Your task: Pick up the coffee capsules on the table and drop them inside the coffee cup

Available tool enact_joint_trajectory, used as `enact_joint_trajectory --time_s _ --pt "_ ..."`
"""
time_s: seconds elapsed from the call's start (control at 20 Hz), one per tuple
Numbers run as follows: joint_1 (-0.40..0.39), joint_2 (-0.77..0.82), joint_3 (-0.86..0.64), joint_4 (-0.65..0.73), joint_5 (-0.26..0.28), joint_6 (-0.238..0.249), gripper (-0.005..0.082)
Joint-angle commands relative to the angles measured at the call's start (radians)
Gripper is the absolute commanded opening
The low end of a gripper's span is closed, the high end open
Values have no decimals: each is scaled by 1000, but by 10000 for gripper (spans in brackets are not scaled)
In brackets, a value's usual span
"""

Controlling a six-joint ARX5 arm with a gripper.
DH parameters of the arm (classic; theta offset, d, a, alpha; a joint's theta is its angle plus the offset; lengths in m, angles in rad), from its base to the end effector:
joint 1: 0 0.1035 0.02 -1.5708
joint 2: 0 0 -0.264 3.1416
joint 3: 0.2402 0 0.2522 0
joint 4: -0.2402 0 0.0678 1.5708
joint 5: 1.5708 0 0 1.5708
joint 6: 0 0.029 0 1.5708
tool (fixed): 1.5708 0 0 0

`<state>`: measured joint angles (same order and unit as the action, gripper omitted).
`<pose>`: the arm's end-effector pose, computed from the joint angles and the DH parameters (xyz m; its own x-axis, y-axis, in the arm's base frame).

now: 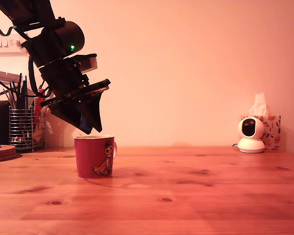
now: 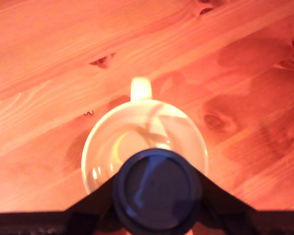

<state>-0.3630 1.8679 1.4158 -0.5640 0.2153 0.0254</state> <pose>0.3666 -0.1459 0.2212 0.4051 -0.3824 -0.8304 0.4721 0.8653 -0.1682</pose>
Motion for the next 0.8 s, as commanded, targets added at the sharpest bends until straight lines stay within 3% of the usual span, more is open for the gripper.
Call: enact_joint_trajectory --time_s 0.0,0.15,0.2,0.6,0.75 --pt "3 10 12 -3 1 0 212" --pt "3 9 12 -13 1 6 513" --pt "3 10 12 -16 1 8 561" --pt "3 9 27 -64 2 31 545" --pt "3 3 30 -72 2 35 489"
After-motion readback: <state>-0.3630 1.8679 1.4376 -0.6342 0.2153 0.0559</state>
